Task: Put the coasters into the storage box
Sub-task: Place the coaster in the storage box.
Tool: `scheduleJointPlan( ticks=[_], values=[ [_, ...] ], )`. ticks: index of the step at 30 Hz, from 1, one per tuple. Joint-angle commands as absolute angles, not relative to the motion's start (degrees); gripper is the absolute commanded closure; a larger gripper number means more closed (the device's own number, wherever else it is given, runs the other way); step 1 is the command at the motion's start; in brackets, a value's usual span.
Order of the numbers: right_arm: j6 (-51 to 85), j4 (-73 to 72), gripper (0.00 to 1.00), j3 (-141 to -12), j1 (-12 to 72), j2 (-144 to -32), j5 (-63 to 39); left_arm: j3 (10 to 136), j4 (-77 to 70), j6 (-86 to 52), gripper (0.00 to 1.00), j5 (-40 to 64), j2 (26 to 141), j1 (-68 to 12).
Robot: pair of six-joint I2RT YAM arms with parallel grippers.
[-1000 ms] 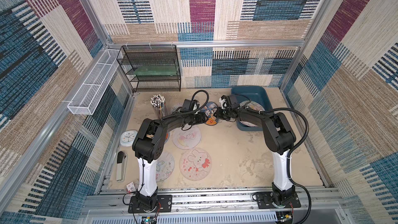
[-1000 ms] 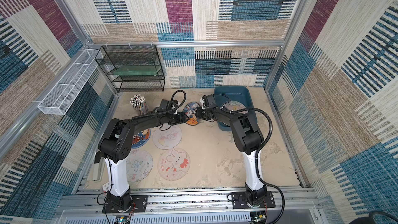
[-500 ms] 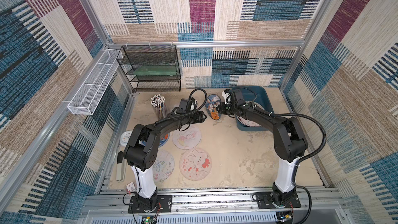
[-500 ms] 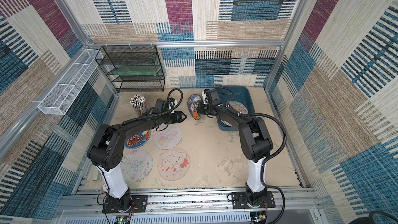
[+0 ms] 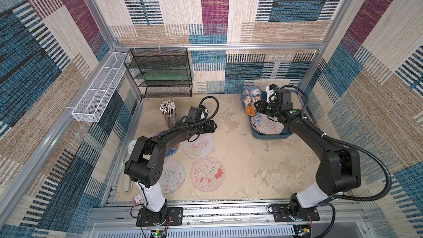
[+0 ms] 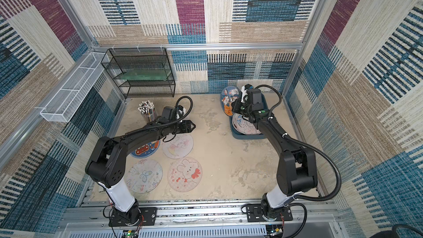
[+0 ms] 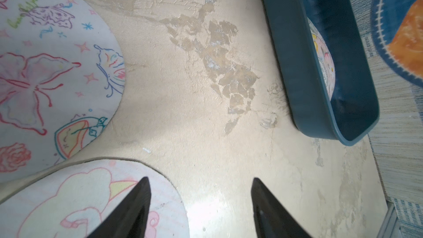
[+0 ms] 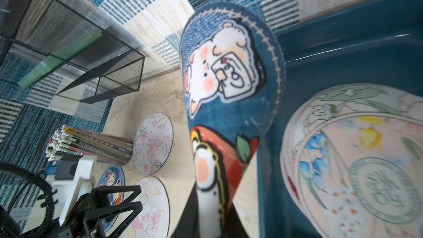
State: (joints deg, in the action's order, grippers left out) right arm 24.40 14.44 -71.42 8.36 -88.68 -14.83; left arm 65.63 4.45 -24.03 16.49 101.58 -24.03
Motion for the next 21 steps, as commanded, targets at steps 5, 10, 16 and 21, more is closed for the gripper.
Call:
scheduleJointPlan(
  ticks=[5, 10, 16, 21],
  values=[
    [22.12, 15.55, 0.85, -66.55, 3.54, -86.26, -12.81, 59.60, -4.53, -23.09, 0.31, 20.19, 97.40, -24.05],
    [22.49, 13.38, 0.85, -64.13, 2.46, -88.67, -16.53, 57.25, -8.70, -23.58, 0.31, 23.49, 96.00, -24.07],
    [22.83, 15.46, 0.80, -63.09, 1.88, -94.65, -11.29, 56.51, -9.37, -23.74, 0.31, 23.46, 95.30, -24.00],
    [22.54, 17.07, 0.73, -62.59, 1.45, -97.84, -5.52, 56.43, -9.14, -23.73, 0.31, 23.30, 95.38, -24.07]
  ],
)
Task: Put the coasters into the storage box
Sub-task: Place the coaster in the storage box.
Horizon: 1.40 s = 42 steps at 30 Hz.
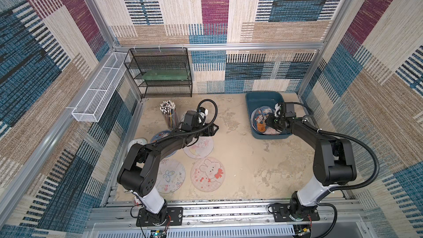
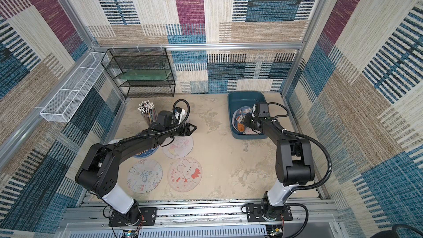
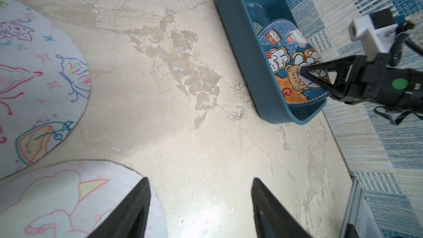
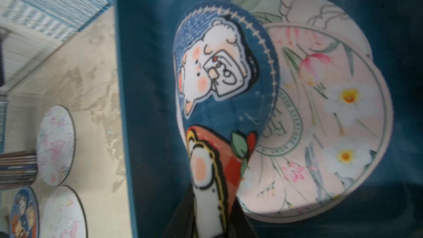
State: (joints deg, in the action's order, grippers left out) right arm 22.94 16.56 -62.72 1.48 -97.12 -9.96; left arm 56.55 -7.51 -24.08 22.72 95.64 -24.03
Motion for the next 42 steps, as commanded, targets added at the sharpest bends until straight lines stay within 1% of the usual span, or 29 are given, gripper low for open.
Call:
scheduleJointPlan(
  ticks=[1, 6, 8, 9, 11, 13, 16, 20, 24, 28, 31, 34, 39, 42],
  values=[
    [22.54, 17.45, 0.69, -62.59, 1.47, -98.15, -3.90, 56.43, -9.23, -23.73, 0.31, 23.43, 95.37, -24.01],
    [22.23, 18.80, 0.56, -63.19, 1.41, -98.11, 1.12, 56.34, -9.15, -23.65, 0.31, 23.04, 95.24, -24.08],
    [21.96, 19.27, 0.47, -63.41, 1.40, -97.58, 2.72, 56.00, -9.20, -23.57, 0.31, 22.24, 94.93, -24.00],
    [21.72, 19.50, 0.45, -63.45, 1.38, -97.20, 3.34, 55.82, -9.25, -23.48, 0.31, 21.87, 94.70, -24.04],
    [21.33, 20.15, 0.32, -63.55, 1.34, -96.47, 5.26, 55.40, -9.24, -23.40, 0.31, 21.07, 94.32, -24.00],
    [21.08, 20.72, 0.23, -63.63, 1.35, -95.52, 6.51, 55.04, -9.34, -23.36, 0.31, 20.63, 93.96, -24.04],
    [21.30, 21.36, 0.13, -63.69, 1.40, -94.13, 7.90, 54.59, -9.21, -23.12, 0.31, 20.23, 93.56, -24.01],
    [21.70, 21.19, 0.08, -63.68, 1.70, -92.56, 6.51, 54.24, -9.15, -23.20, 0.31, 20.04, 93.45, -24.00],
    [20.74, 17.60, 0.06, -63.55, 3.74, -91.74, 0.74, 53.81, -9.41, -23.33, 0.31, 19.78, 93.11, -23.96],
    [20.13, 12.78, 0.03, -64.69, 7.27, -93.56, -4.95, 53.15, -9.77, -23.64, 0.31, 19.19, 92.51, -23.97],
    [20.44, 10.87, 0.03, -67.13, 9.73, -96.75, -6.67, 52.24, -10.01, -23.73, 0.31, 18.55, 91.78, -23.98],
    [21.18, 10.87, 0.03, -70.93, 11.67, -101.17, -5.97, 51.99, -8.49, -23.73, 0.31, 17.18, 91.23, -23.92],
    [21.61, 11.67, 0.03, -77.35, 13.17, -108.61, -5.56, 50.48, -6.09, -24.15, 0.31, 12.53, 89.85, -23.99],
    [20.94, 11.08, 0.00, -79.82, 13.38, -112.09, -5.18, 49.28, -5.02, -24.34, 0.31, 10.46, 88.89, -23.85]
  ],
)
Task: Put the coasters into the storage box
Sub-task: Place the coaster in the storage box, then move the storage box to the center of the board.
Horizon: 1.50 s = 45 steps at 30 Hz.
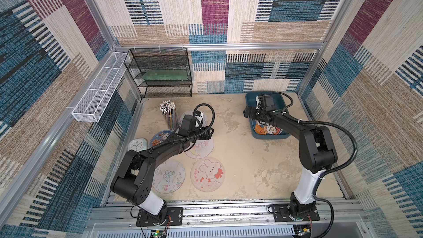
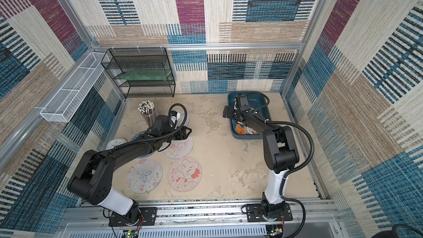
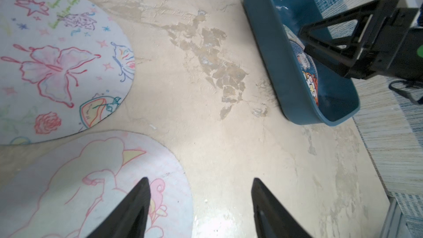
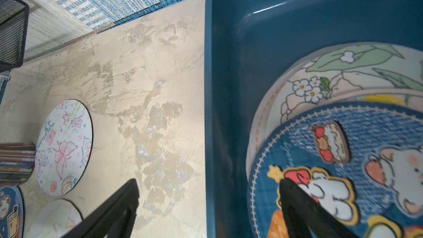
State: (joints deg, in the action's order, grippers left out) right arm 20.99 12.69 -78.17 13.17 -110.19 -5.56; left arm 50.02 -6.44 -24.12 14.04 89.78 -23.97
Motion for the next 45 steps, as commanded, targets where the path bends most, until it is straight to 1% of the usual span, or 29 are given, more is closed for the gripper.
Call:
scheduleJointPlan(
  ticks=[1, 5, 11, 17, 24, 29, 31, 34, 36, 41, 45],
  values=[
    [20.60, 10.88, 0.00, -80.57, 13.39, -113.14, -5.21, 48.70, -4.93, -24.52, 0.31, 10.02, 88.61, -23.79],
    [19.49, 8.40, 0.00, -81.52, 13.80, -115.06, -7.39, 47.46, -4.41, -24.70, 0.31, 9.03, 87.89, -23.49],
    [16.77, 8.42, 0.00, -84.16, 16.06, -117.13, -10.16, 46.16, -3.44, -25.82, 0.31, 6.80, 87.17, -22.70],
    [15.82, 9.91, 0.00, -86.07, 19.34, -118.55, -10.93, 45.78, -1.80, -27.69, 0.31, 3.73, 87.00, -21.34],
    [15.18, 10.70, 0.00, -86.13, 22.80, -118.92, -12.02, 44.65, -1.08, -29.51, 0.31, 3.35, 86.95, -19.65],
    [15.95, 10.65, 0.00, -84.64, 24.91, -114.60, -8.20, 44.47, 0.21, -29.88, 0.31, 3.27, 86.51, -19.07],
    [15.45, 12.31, 0.00, -85.26, 26.73, -112.86, -5.02, 44.15, 0.53, -30.14, 0.31, 3.19, 86.06, -18.90],
    [14.90, 13.94, 0.00, -85.95, 29.47, -110.50, -3.39, 43.69, 0.92, -30.73, 0.31, 3.00, 85.36, -18.51],
    [15.32, 14.48, 0.00, -85.98, 30.67, -109.62, -5.11, 43.59, 1.78, -31.40, 0.31, 2.67, 85.14, -18.28],
    [19.86, 18.98, 0.00, -87.95, 30.98, -113.01, -17.67, 43.06, 3.05, -33.11, 0.31, 2.89, 85.72, -17.71],
    [21.98, 18.87, 0.02, -86.03, 32.09, -114.31, -21.07, 42.67, 3.43, -34.47, 0.31, 3.75, 87.15, -17.11]
  ],
)
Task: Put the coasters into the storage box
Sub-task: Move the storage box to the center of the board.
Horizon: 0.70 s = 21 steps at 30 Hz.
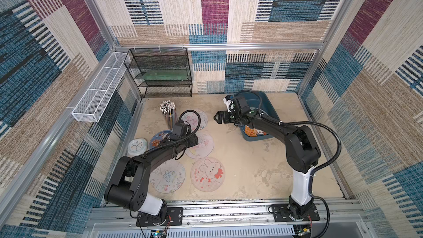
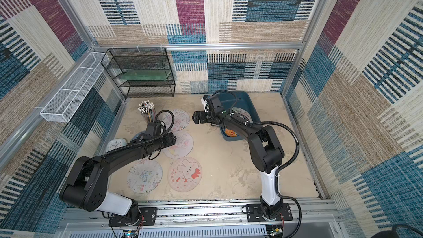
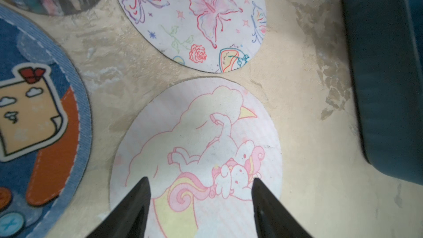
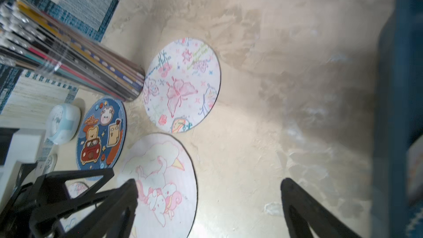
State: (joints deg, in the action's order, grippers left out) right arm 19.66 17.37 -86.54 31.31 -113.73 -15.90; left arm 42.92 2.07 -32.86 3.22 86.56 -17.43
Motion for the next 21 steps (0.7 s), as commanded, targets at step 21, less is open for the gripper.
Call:
scheduleJointPlan(
  ticks=[21],
  values=[
    [23.63, 18.71, 0.03, -83.27, 38.77, -121.70, -26.53, 39.80, -0.21, -37.13, 0.31, 5.89, 90.95, -16.08]
  ],
)
